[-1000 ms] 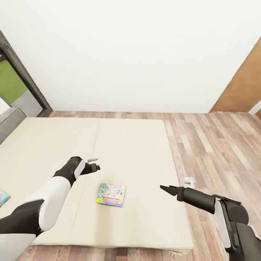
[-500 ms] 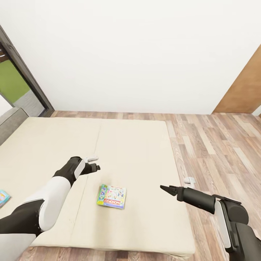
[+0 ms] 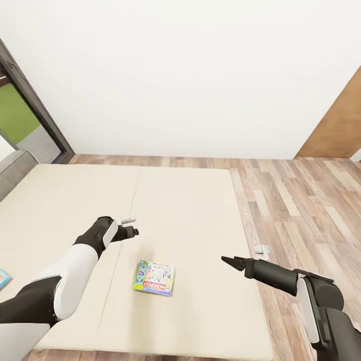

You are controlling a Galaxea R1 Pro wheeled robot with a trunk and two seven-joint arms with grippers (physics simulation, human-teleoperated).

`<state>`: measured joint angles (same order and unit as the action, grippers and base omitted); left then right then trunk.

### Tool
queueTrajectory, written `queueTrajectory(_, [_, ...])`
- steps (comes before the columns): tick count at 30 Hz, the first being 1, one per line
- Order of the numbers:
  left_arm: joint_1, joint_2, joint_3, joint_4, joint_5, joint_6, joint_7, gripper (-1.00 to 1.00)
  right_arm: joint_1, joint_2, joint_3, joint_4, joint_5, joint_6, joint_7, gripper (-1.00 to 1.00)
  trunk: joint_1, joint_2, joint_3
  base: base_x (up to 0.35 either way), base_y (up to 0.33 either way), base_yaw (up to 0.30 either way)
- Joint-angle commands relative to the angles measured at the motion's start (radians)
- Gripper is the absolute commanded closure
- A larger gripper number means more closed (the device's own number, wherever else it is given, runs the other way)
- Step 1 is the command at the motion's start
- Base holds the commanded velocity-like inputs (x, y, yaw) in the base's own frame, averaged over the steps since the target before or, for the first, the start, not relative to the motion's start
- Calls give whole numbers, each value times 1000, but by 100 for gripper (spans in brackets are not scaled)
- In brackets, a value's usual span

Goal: Put all the toys in the child's room - the three board games (two on the bed and one on the table), the two jigsaw puzzles on the table, and the tennis ball on the table - inside the toy box on the table in the child's room.

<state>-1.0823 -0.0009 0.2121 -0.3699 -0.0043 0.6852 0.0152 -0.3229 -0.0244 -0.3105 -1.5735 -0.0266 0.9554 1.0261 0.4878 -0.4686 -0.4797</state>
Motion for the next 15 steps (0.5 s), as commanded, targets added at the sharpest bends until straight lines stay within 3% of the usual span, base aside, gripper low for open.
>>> queueTrajectory(1, [-1,-1,4,-1,0,5,2,-100,-1,0,-1,0,-3,8,2,-100,1,-1,-1,59,10,0])
queueTrajectory(15, [1,-1,4,-2,0,5,2,-100,-1,0,-1,0,-3,8,2,-100,1,-1,-1,77,39,0])
